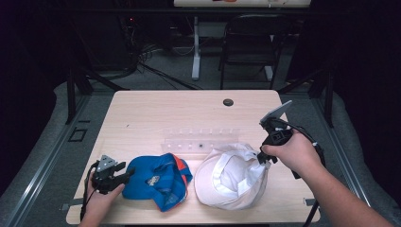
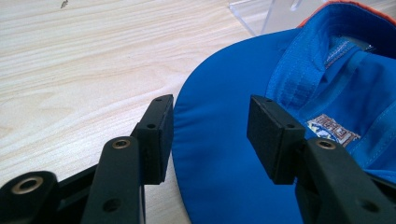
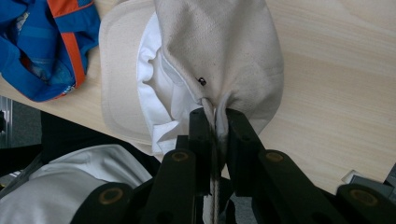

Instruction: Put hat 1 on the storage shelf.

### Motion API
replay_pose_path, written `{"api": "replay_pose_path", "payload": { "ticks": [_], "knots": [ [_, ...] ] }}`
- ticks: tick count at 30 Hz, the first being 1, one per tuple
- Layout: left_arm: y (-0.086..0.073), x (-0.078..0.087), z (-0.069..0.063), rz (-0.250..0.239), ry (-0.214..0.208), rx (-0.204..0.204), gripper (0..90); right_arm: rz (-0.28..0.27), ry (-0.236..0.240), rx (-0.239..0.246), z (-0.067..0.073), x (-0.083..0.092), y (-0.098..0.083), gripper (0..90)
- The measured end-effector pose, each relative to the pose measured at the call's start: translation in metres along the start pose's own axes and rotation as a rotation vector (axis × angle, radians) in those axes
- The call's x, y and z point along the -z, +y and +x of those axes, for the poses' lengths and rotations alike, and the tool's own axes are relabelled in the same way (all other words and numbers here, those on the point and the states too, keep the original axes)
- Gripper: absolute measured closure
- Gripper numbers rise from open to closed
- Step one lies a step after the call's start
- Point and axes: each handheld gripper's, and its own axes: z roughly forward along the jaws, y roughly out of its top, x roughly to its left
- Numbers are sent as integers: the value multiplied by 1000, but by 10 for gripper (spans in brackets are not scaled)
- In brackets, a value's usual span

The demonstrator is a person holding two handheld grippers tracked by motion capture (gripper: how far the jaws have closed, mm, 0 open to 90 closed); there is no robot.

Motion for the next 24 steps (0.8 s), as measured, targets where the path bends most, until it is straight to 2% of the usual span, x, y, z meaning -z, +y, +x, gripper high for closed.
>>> {"api": "replay_pose_path", "payload": {
  "ticks": [5, 6, 7, 8, 10, 11, 12, 13, 14, 15, 16, 17, 18, 19, 20, 21, 22, 23, 24],
  "knots": [
    [0, 0, 0, 0, 0, 0, 514, 25, 24, -11, 3, 2, 2, 822],
    [0, 0, 0, 0, 0, 1, 514, 34, 62, -30, 3, 3, 2, 822],
    [0, 0, 0, 0, 0, 1, 514, 34, 62, -30, 3, 3, 2, 822],
    [0, 0, 1, 0, 1, 1, 514, 35, 118, -49, 1, 3, 2, 822],
    [0, 0, 1, 0, 1, 1, 514, 58, 180, -64, -4, 4, 2, 822],
    [0, 0, 1, 0, 1, 1, 514, 58, 180, -64, -4, 4, 2, 822],
    [0, 0, 0, 1, 1, 0, 514, 64, 239, -88, -8, 5, 1, 822],
    [0, 0, 0, 1, 1, 0, 514, 64, 239, -88, -8, 5, 1, 822],
    [0, 0, 0, -1, 1, 0, 514, 63, 290, -115, -10, 6, 0, 822],
    [0, 0, 0, -1, 1, 0, 514, 60, 323, -119, -12, 7, -1, 822],
    [0, 0, 0, -1, 1, -1, 514, 41, 351, -143, -12, 7, -2, 822],
    [0, 0, 0, -1, 1, -1, 514, 41, 351, -143, -12, 7, -2, 822],
    [0, 0, 0, 0, 1, -1, 514, 44, 420, -138, -15, 8, -4, 822],
    [0, 0, 0, 0, 1, -1, 514, 44, 420, -138, -15, 8, -4, 822],
    [0, -1, -1, -9, 5, 3, 514, 40, 441, -146, -15, 9, -5, 822],
    [0, 0, 0, -8, 5, 1, 514, 39, 483, -139, -17, 10, -6, 822],
    [0, 0, -1, -10, 5, 2, 514, 24, 545, -154, -17, 10, -8, 822],
    [0, 0, 0, -8, 5, 0, 514, 19, 564, -164, -17, 11, -9, 822],
    [0, 0, -1, -11, 5, 2, 514, 23, 589, -155, -18, 11, -9, 822]
  ]
}}
